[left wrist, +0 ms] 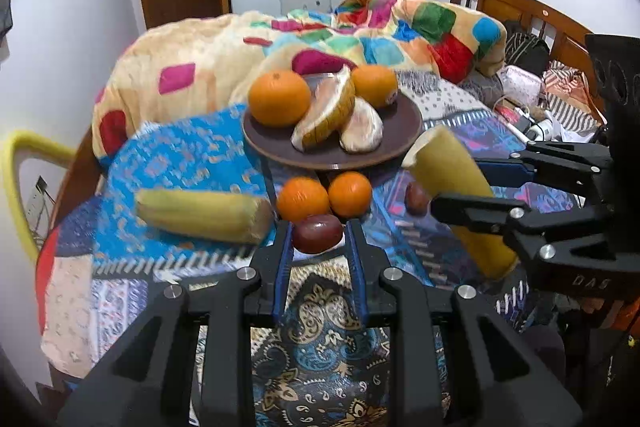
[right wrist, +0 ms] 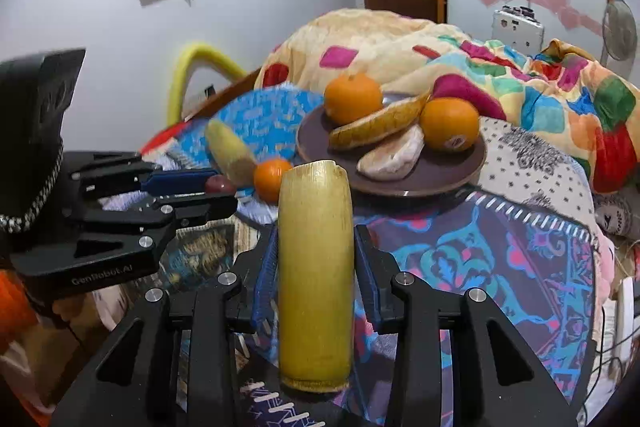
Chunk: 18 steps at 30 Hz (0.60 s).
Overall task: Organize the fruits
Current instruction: 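Lift the yellow gourd with the right tool and lay it on the plate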
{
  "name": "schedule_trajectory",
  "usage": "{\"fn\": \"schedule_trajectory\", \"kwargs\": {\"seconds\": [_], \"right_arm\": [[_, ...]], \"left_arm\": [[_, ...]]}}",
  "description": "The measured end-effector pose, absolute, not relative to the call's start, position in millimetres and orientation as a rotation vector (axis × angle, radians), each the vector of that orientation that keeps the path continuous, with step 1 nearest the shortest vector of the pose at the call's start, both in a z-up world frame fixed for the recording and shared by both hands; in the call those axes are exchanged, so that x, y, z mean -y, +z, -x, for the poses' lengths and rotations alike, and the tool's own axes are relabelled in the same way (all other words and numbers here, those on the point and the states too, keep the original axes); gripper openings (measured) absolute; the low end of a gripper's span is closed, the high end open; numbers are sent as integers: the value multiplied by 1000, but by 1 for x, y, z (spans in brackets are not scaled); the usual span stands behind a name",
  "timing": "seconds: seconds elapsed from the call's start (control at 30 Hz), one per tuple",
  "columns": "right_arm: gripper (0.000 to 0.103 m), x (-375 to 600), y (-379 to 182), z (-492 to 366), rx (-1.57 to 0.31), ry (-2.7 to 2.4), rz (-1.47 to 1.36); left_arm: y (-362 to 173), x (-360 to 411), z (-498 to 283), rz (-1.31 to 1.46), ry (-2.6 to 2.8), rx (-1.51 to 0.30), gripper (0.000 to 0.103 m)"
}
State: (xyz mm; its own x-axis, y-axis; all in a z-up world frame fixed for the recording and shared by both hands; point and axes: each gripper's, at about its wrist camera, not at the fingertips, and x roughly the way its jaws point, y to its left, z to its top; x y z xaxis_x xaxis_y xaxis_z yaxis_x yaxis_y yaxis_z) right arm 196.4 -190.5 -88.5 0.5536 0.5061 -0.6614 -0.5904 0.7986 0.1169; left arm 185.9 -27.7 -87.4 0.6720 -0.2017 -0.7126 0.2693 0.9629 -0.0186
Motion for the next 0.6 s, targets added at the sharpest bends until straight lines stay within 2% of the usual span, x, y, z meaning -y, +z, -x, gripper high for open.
{"fn": "schedule_trajectory", "kwargs": {"seconds": [0.6], "right_arm": [[34,205,-34,-223,-594,591,100]], "left_arm": [[-61,18,-222,-53,-224,-716,26]]}}
